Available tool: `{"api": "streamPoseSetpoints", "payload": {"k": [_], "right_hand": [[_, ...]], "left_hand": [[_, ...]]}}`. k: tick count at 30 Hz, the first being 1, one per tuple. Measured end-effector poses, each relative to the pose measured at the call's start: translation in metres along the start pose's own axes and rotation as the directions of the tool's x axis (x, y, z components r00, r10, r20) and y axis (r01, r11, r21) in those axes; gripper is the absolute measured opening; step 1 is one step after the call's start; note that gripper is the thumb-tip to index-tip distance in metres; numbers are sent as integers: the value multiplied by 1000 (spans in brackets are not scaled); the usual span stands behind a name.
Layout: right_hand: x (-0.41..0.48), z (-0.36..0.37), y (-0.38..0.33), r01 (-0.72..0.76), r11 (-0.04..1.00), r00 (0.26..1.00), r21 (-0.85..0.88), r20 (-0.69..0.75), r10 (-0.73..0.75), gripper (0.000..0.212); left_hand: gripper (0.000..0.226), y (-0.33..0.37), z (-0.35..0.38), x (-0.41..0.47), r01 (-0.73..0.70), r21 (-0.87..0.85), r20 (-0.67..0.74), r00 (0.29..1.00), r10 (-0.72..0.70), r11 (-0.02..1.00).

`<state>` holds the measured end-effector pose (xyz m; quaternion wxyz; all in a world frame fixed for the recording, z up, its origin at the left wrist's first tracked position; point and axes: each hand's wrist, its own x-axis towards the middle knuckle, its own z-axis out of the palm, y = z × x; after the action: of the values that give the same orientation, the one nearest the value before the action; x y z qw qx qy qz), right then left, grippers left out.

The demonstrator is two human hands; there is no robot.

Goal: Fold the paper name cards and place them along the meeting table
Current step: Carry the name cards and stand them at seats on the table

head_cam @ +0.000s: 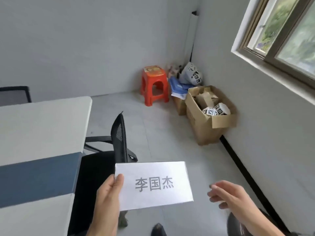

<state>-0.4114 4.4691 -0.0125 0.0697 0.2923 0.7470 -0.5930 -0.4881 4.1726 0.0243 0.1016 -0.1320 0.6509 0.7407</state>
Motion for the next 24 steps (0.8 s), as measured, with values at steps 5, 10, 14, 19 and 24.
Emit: {"api": "streamPoseSetpoints", "payload": {"k": [5,10,14,19,24], "right_hand": [[94,8,-78,81,996,995,-40,58,-79,14],[195,50,-130,127,986,961,-103,257,-97,16],[288,100,-178,190,969,888,-159,449,-101,17],[384,158,-248,298,931,749,-212,657,-90,16],[426,221,-307,397,887,532,-235,847,-14,19]], "left_hand": [[26,39,13,72,-51,-34,-38,998,50,998],[24,55,4,128,-63,-108,-247,968,34,992],[24,61,1,176,-65,-148,-452,892,-9,987],[25,79,18,234,-106,-184,-670,741,-45,977],[28,98,37,260,-151,-172,-806,589,-51,974]]}}
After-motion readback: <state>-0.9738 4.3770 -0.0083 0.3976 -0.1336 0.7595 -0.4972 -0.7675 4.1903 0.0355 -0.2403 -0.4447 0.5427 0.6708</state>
